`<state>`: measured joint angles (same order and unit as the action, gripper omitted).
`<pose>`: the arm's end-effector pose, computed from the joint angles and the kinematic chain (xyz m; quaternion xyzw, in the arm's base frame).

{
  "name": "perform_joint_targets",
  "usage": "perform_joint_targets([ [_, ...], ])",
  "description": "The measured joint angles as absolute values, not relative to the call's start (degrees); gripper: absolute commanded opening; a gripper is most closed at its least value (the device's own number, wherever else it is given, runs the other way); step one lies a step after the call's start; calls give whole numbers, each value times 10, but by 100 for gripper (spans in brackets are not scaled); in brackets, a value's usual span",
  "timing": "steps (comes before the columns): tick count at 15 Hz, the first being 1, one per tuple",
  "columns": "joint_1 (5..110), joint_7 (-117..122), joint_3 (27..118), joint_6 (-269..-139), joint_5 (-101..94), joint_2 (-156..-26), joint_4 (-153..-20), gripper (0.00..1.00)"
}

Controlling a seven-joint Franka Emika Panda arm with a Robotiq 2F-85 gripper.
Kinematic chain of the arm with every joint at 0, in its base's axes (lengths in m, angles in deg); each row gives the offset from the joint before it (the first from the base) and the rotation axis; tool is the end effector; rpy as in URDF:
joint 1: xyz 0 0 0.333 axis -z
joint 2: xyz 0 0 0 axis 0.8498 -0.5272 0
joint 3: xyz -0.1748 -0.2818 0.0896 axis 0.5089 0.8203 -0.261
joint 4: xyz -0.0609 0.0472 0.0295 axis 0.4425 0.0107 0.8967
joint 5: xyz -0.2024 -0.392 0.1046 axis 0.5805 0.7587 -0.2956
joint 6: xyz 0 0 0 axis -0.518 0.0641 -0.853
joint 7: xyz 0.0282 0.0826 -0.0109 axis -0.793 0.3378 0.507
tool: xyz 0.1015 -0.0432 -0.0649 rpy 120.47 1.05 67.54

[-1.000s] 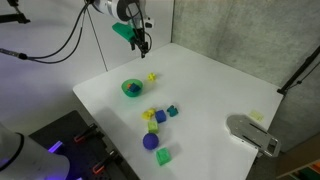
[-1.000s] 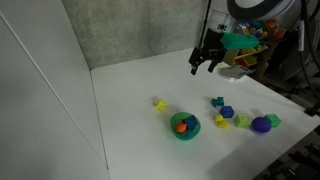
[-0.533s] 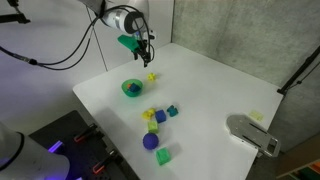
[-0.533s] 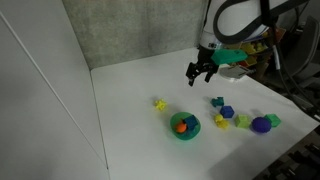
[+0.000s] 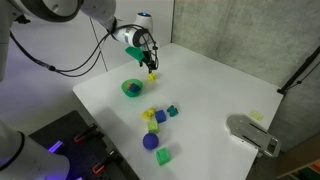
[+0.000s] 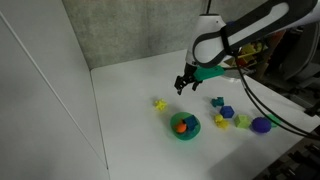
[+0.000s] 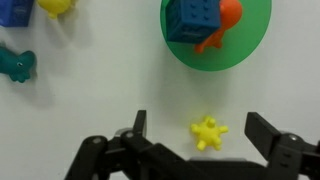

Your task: Put the yellow thing onto the bowl

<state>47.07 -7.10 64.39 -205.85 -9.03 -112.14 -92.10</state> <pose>0.7136 0.1882 0.1739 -0.9992 0.0152 -0.0037 0.0374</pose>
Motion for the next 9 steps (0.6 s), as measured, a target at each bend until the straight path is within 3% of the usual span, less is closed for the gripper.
perform_joint_targets([
  [9,432,-71,665,-2060,-81,-1289,-746,100],
])
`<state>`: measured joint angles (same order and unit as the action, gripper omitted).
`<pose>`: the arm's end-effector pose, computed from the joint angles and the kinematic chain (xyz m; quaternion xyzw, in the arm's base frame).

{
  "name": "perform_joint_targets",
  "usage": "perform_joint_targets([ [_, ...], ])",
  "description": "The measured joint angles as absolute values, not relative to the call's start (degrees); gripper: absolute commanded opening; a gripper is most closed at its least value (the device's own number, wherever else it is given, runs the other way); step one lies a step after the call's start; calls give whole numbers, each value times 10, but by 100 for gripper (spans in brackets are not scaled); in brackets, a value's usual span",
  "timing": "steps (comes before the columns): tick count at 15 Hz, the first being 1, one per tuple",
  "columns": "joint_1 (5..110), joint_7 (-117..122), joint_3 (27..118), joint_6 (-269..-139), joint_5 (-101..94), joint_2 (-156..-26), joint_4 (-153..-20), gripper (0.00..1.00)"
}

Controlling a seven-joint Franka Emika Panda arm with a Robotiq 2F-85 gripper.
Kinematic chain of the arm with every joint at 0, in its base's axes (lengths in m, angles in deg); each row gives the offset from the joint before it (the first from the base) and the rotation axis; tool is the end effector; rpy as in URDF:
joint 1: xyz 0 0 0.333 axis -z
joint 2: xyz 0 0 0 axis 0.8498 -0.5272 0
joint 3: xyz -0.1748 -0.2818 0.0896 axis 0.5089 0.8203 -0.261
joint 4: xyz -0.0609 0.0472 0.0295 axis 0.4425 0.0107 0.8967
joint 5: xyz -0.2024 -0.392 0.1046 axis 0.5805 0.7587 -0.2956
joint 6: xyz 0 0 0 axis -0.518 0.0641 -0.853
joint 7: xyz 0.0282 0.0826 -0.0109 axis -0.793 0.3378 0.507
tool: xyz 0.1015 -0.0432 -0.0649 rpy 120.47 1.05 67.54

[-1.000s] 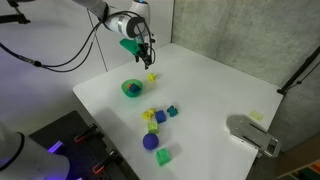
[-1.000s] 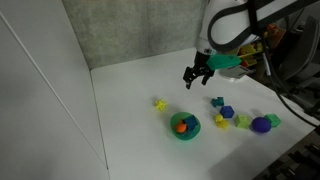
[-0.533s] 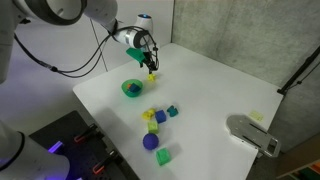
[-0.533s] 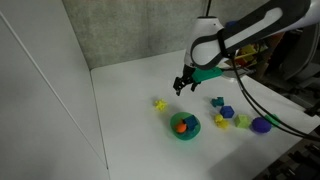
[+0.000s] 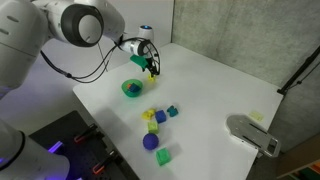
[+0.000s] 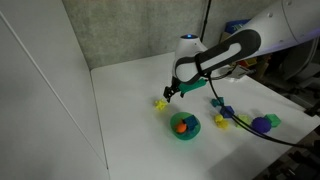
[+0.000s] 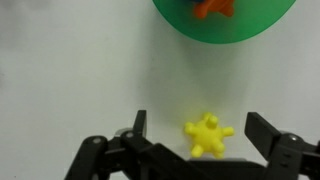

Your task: Put the yellow thing onto the bowl

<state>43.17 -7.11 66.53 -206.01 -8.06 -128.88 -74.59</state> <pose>0.7633 0.2261 0.0914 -0.9995 -0.0068 -0.0144 0.0259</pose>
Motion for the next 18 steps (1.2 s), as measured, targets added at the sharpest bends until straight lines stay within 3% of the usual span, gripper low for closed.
perform_joint_targets([
  [15,400,-73,679,-2052,-80,-1490,-480,100],
  [16,399,-73,679,-2052,-80,-1498,-469,75],
  [17,398,-73,679,-2052,-80,-1505,-461,75],
  [18,397,-73,680,-2052,-80,-1512,-452,66],
])
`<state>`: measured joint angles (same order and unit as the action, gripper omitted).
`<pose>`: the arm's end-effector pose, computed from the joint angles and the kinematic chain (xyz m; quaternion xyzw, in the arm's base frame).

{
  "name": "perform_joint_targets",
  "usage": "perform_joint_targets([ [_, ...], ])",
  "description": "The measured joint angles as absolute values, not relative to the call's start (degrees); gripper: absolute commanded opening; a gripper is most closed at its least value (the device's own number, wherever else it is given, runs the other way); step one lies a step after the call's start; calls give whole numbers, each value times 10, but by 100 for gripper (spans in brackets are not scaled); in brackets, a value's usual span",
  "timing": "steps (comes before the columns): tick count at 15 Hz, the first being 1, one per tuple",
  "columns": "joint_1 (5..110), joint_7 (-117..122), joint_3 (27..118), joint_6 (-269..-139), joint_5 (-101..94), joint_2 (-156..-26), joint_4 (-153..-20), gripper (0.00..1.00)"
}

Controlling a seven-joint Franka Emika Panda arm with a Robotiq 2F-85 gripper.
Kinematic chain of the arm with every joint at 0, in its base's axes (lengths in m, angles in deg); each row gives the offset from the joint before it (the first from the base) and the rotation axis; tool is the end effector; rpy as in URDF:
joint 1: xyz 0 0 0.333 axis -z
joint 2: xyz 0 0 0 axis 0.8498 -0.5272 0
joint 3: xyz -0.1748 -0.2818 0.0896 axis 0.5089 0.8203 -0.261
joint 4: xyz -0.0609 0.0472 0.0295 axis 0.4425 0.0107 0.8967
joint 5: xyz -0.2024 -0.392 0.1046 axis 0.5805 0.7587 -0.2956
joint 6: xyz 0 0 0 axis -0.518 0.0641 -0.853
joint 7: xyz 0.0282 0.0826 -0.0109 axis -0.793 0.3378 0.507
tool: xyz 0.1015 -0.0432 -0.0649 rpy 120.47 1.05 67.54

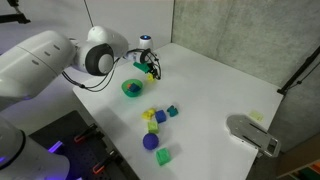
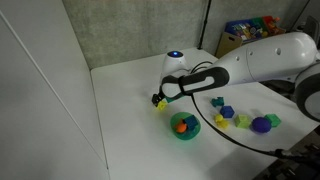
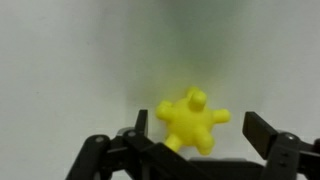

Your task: Put the yellow thing onto the bowl

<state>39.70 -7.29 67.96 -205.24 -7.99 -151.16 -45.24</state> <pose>0.8186 0.2771 0.0166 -0.9967 -0.0283 -0.0691 0.0326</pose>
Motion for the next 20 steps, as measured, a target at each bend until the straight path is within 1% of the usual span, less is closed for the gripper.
perform_joint_targets([
  [1,396,-73,680,-2052,-80,-1518,-445,56],
  [4,395,-74,683,-2052,-80,-1530,-428,34],
  [5,395,-74,685,-2050,-79,-1532,-422,28],
  [6,395,-75,687,-2044,-79,-1534,-417,27],
  [8,395,-79,690,-2031,-79,-1535,-407,18],
  [10,395,-85,691,-2019,-79,-1537,-396,5],
  [11,395,-87,691,-2014,-79,-1538,-391,8],
  [12,395,-89,693,-2010,-79,-1539,-388,9],
  [14,395,-91,698,-2009,-79,-1539,-384,2],
  [15,395,-93,701,-2007,-79,-1539,-379,2],
  [16,395,-95,703,-2005,-79,-1539,-377,5],
  [20,397,-97,709,-1999,-79,-1539,-376,5],
])
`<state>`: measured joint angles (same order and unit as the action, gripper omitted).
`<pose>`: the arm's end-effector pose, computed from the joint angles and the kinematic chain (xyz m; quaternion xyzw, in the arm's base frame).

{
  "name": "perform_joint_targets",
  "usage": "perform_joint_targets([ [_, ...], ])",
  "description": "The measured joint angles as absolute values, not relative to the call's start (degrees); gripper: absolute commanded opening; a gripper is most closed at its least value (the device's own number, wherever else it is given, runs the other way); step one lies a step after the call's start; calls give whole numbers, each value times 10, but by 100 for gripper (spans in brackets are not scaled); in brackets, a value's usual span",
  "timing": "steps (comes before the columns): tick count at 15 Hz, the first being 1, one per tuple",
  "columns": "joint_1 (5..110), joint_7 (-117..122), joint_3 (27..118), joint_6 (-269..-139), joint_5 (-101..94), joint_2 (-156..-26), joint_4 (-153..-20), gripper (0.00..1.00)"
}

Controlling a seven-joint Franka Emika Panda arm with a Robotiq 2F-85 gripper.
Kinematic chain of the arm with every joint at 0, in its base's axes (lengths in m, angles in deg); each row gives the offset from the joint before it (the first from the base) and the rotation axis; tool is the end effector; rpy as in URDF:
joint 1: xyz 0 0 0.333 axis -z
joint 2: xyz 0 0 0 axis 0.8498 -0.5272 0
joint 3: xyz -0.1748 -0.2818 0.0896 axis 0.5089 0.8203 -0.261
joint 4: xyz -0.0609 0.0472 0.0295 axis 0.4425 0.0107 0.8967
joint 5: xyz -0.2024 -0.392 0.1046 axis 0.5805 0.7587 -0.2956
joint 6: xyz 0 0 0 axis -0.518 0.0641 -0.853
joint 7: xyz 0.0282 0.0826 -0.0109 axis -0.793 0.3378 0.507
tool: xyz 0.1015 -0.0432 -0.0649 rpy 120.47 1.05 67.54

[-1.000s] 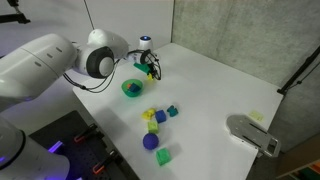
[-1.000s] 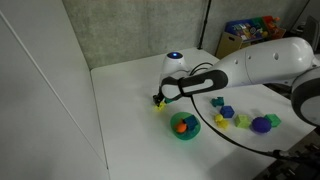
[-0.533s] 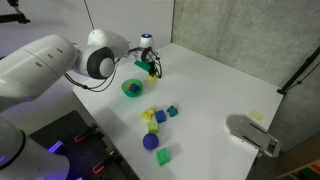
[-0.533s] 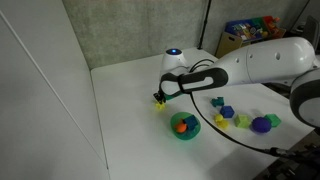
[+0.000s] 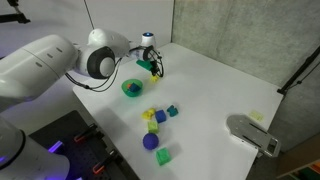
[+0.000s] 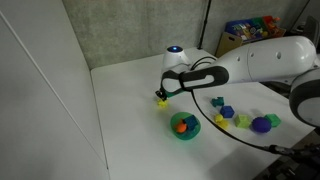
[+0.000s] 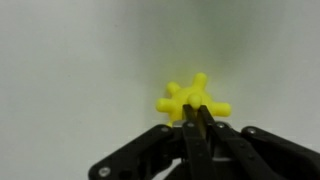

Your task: Put the yellow thing onto the bowl

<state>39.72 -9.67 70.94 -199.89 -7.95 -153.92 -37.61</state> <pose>0.8400 0.2587 0.0342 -0.9973 -0.0052 -0.0723 0.0087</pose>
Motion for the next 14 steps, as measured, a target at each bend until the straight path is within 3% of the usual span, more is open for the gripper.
perform_joint_targets([
  [14,399,-97,720,-1968,-79,-1486,-382,5],
])
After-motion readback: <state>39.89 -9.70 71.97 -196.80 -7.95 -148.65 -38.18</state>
